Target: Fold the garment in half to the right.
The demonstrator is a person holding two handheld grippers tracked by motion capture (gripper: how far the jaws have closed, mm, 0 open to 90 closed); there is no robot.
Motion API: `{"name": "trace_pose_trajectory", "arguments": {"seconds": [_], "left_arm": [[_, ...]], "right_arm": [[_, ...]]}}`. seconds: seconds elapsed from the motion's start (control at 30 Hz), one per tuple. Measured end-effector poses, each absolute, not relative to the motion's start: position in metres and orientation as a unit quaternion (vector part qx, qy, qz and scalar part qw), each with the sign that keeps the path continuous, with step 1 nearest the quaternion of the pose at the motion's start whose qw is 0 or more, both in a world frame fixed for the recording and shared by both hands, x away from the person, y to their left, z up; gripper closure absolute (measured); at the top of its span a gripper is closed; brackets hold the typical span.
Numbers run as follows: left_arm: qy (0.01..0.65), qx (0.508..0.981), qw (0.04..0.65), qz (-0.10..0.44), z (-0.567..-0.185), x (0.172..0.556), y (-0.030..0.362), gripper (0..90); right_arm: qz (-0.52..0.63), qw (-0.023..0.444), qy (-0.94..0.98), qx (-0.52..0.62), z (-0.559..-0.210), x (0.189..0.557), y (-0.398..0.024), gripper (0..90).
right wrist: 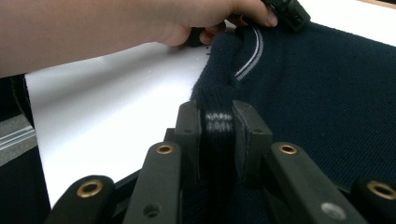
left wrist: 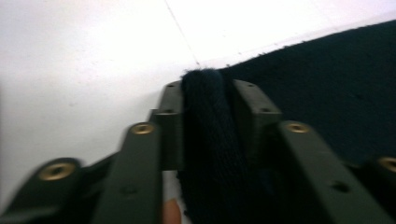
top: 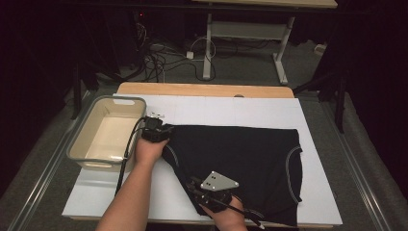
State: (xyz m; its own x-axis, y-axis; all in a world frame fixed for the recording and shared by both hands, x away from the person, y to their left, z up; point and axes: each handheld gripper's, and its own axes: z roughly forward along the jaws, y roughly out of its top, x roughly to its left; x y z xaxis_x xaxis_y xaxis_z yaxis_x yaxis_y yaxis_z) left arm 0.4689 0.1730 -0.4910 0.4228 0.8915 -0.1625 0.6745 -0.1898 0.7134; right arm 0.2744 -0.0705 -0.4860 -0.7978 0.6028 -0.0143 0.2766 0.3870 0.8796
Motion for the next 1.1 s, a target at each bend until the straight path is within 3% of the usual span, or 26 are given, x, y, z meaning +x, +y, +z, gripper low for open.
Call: {"name": "trace_pose_trajectory", "arguments": {"seconds": [0.3,0.6,0.77,1.1], "left_arm": [[0.503,0.765,0.372,0.154,-0.491,0.465,0.170,80.0],[0.502,0.767,0.365,0.163,-0.490,0.464,0.167,80.3],[0.518,0.758,0.370,0.141,-0.488,0.467,0.169,80.2],[0.519,0.762,0.362,0.140,-0.463,0.467,0.155,80.0]], "right_arm": [[0.481,0.170,0.817,0.267,-0.486,0.274,-0.070,74.9],[0.480,0.169,0.820,0.261,-0.486,0.273,-0.069,76.0],[0.490,0.164,0.816,0.261,-0.485,0.274,-0.071,76.7],[0.516,0.165,0.797,0.268,-0.476,0.270,-0.083,77.0]]}}
